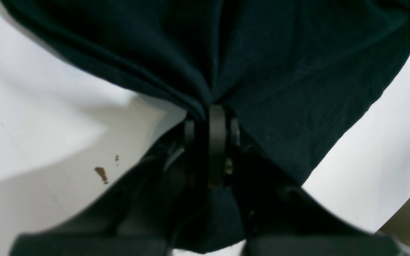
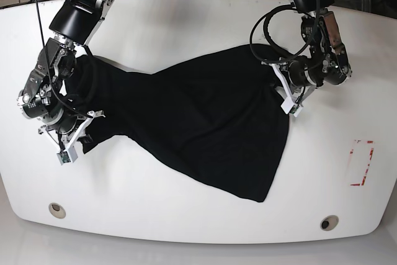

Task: Layout the t-shirt on the table in an organized manner, then fold the t-shirt properly
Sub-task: 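Hold both t-shirt ends and pull them apart to flatten it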

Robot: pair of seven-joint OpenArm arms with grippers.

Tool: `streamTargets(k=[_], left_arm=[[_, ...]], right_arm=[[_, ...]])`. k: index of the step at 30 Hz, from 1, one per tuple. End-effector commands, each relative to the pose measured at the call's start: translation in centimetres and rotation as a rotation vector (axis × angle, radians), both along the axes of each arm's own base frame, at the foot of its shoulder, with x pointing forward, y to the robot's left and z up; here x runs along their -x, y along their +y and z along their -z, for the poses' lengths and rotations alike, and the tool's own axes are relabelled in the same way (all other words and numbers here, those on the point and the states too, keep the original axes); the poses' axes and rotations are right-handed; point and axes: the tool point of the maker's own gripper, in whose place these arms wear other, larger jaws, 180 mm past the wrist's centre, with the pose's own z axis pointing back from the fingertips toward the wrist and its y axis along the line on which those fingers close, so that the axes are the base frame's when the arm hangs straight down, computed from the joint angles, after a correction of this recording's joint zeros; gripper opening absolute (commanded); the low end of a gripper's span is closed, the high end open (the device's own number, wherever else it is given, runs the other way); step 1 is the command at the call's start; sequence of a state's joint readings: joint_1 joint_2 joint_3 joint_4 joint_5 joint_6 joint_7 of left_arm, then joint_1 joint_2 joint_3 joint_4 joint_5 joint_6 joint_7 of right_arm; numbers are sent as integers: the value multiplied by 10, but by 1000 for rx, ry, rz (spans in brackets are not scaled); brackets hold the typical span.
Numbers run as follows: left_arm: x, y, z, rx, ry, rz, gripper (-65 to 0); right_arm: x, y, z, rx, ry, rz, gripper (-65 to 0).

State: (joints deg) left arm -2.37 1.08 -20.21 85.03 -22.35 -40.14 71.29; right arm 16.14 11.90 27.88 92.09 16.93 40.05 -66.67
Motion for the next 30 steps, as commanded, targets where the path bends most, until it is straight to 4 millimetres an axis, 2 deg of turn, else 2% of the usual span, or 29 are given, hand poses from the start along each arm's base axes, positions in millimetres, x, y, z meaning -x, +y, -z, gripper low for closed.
streamTargets(k=[1,14,22,25,30], left_arm=[[7,12,5,-67,42,8,-650],[5,14,3,-73,34,7,-650],[-9,19,-25,-113,-68,8,-650],[-21,20,-41,-128,-123,7,-650],[-43,24,-66,-152,-185,5,-650]], right_arm=[[-10,-2,-18,1,-62,-1,-629],[6,0,0,-10,-39,-2,-650],[8,0,-2,2,-48,-4,-650],[5,-1,-7,5,-59,-4,-650],[-14,-4,-32,13,-124,-3,-650]])
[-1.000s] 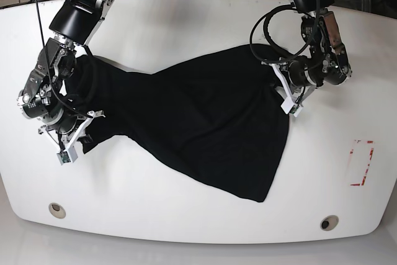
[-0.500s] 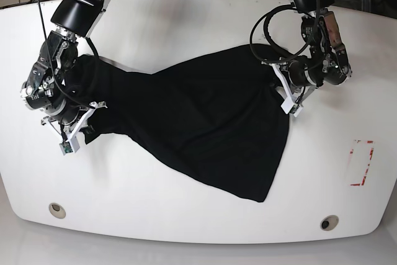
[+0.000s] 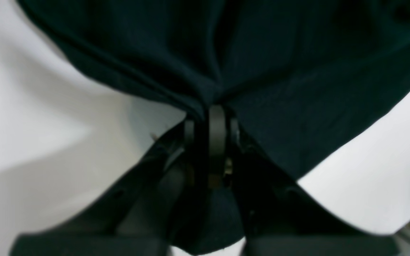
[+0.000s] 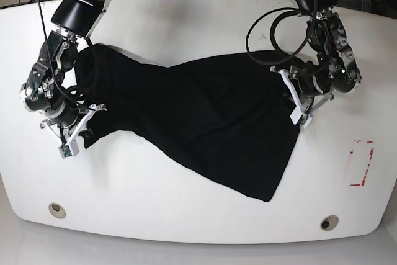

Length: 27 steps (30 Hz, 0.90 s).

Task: Layout the t-shirt on the table in an organized manner, then fold the t-shirt properly
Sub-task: 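Hold both t-shirt ends and pull them apart to flatten it, then lift the black t-shirt with both grippers and lay it back down stretched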

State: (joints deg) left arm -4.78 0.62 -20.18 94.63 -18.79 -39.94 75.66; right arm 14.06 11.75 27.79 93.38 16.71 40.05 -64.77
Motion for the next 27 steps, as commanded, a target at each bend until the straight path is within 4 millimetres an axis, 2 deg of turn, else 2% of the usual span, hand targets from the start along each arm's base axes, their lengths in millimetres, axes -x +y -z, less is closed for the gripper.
streamTargets(k=[1,9,14,16,20,23,27], left_arm=[[-28,1,-30,-1,-97,3,-650],[-76,16,-85,-39,-235,-4,-650],[-102,23,-125,-51,-321,-20,-650],[-113,31,-145,-53,-355,-46,-650],[-136,46,-198,-31,-482,-105,-650],[-146,62,-231,-37,-555,-141,-650],[-154,80,-273,-51,-644,-175,-650]], right_arm=[[-25,-6,-42,9,-126,0,-650],[-56,-11,-92,45,-237,12,-650],[-78,1,-124,127,-287,-27,-650],[-87,3,-142,167,-315,-37,-650],[-103,6,-185,232,-390,-49,-650],[-112,4,-220,280,-452,-47,-650],[-124,4,-255,325,-493,-55,-650]])
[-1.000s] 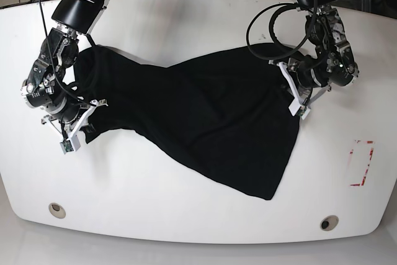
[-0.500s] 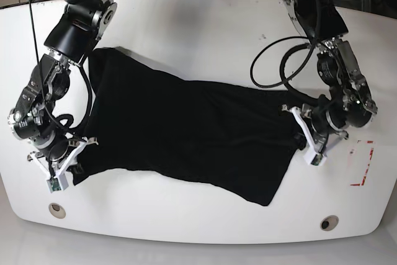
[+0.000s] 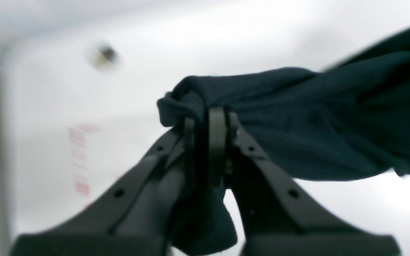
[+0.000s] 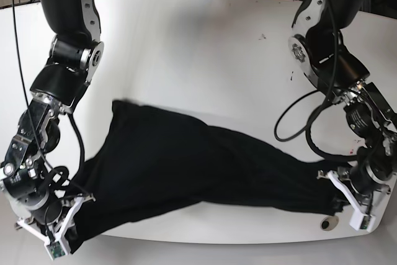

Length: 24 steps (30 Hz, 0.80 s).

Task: Layout the t-shirt on the table in an organized manner, then fold the t-shirt properly
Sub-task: 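Lift the black t-shirt with both grippers and lay it back down stretched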

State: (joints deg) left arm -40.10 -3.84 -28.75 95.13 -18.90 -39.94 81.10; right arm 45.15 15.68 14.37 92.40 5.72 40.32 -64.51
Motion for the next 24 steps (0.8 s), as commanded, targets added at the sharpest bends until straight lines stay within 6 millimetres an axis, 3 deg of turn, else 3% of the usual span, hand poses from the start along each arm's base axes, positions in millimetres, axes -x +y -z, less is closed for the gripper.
streamTargets(k=[1,9,14,19,21,24], left_arm=[[-8,9,-48,-13,-121,-11,-650],[-9,40,-109,-68,-238,-68,-650],[-7,49,-120,-82,-258,-85,-650],[-6,50,-118,-84,-253,-89,-650],[-5,50,-101,-87,-217,-88,-650],[-2,49,-76,-87,-164,-82,-650]], right_arm=[[-10,-8,-51,16,-100,5,-650],[-20,-32,-114,11,-177,38,-650],[-21,-47,-137,6,-199,64,-650],[-20,-50,-135,10,-192,70,-650],[-18,-54,-127,8,-163,86,-650],[-17,-59,-99,7,-99,102,-650]])
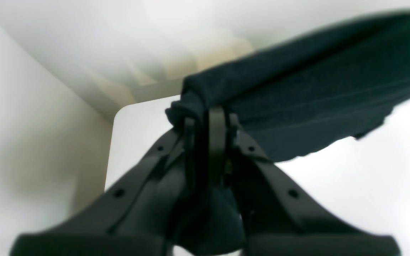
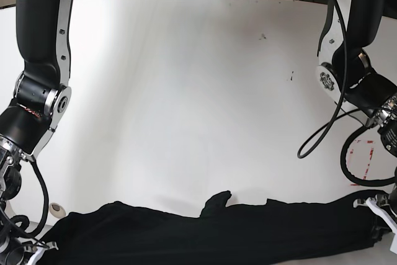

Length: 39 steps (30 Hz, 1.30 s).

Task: Layout the t-shirt on the table in an organized manner, then fold the t-shirt properly
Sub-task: 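Lift the black t-shirt with both grippers and lay it back down stretched, then hold the t-shirt edge taut between both grippers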

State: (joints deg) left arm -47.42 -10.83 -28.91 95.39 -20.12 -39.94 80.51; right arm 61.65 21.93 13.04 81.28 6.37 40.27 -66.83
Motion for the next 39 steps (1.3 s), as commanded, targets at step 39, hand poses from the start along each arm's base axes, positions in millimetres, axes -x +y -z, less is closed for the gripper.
streamTargets(k=[39], left_arm=[[228,30,295,-71,739,-69,-650]], right_arm=[[269,17,384,-195,646,102,-650]])
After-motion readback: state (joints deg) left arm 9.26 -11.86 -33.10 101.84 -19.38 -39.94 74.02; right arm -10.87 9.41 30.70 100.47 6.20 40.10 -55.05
